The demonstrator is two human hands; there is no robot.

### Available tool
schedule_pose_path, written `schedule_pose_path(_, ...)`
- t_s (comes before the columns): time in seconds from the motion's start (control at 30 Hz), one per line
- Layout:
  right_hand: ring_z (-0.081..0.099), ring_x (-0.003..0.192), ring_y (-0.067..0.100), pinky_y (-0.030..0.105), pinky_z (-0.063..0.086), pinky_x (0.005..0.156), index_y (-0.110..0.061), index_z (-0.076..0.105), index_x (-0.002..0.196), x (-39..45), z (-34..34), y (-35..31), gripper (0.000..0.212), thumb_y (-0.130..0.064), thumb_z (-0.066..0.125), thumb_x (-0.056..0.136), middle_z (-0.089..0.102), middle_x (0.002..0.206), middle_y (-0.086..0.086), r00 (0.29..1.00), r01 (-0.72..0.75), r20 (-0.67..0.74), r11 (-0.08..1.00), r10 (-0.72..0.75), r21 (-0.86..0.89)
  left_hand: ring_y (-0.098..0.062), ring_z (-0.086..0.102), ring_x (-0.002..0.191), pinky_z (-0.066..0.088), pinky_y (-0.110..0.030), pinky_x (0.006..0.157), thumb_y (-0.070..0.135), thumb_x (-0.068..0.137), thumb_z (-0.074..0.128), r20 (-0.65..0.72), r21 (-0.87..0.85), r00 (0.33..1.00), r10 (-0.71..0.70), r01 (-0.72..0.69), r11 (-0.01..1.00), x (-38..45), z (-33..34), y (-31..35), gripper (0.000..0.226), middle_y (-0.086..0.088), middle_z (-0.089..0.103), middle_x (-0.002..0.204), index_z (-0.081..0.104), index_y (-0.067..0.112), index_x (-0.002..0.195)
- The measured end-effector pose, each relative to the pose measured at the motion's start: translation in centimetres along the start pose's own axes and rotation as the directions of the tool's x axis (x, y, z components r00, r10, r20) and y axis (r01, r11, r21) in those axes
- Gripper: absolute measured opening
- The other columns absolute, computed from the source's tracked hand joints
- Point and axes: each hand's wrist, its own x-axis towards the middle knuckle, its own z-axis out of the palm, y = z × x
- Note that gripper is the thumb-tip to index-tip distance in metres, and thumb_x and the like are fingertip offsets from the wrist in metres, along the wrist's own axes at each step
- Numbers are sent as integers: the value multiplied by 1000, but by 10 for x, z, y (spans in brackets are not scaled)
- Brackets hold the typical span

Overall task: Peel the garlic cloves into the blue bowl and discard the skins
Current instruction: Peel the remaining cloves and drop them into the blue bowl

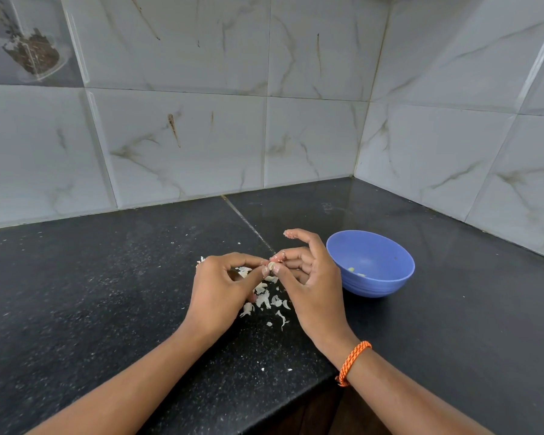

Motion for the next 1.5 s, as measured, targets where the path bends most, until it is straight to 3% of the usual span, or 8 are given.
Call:
schedule_pose_path(0.3,77,96,10,30,64,86,-24,60,135,-2,1,-1,50,-5,80,93,76,99,-8,998,64,-5,989,-65,-133,-19,71,51,48,-22,50,28,90,87,-16,-11,1000,13,-13,1000,-1,-1,4,2,13,82,86,86,27,91)
schedule_pose_path(0.5,76,99,11,30,63,90,-26,61,140,-3,1,-1,52,-9,79,95,77,102,-9,998,65,-1,990,-66,-125,-26,70,50,58,-46,54,28,93,84,-14,-50,1000,24,-25,998,-2,-1,3,3,7,82,87,85,25,92)
schedule_pose_path(0.73,77,103,13,33,63,92,-27,57,149,-3,1,-2,58,-8,76,98,79,106,-5,999,19,39,1000,-18,-23,-27,67,48,46,-27,48,22,98,79,-40,-43,999,3,-5,999,0,1,-1,11,2,78,79,80,22,87)
schedule_pose_path(0.83,78,102,14,35,64,93,-29,55,152,-3,1,-1,59,-11,76,99,81,106,-4,997,-16,71,1000,15,19,-32,66,49,43,-26,47,23,101,76,-18,-46,1000,3,-4,999,1,2,-3,13,-2,75,74,77,22,89)
schedule_pose_path(1.03,78,99,13,32,64,87,-28,61,141,-3,1,-3,51,-11,79,96,80,102,-4,999,-23,42,1000,22,14,-12,58,42,41,-21,48,28,107,66,39,59,998,52,-54,997,0,5,-3,12,4,67,57,69,24,96)
schedule_pose_path(1.13,78,98,14,32,64,87,-27,62,138,-3,2,-2,49,-9,79,96,80,101,-4,999,-10,41,1000,10,-7,-13,60,43,45,-26,51,28,110,60,59,145,994,96,-104,984,2,6,-9,13,3,66,55,65,28,98)
schedule_pose_path(1.27,78,98,13,30,63,87,-24,61,140,-4,2,-2,50,-8,78,96,79,101,-4,998,21,60,999,-18,-44,-14,60,45,56,-44,56,22,113,54,73,187,990,118,-130,974,3,7,-15,18,8,64,57,60,28,97)
schedule_pose_path(1.5,76,98,14,27,62,87,-24,61,138,-4,2,-2,48,-8,78,96,78,100,-6,997,44,72,997,-39,-68,-27,57,58,52,-59,59,23,114,47,88,223,987,137,-154,963,4,9,-21,23,4,56,62,53,32,93)
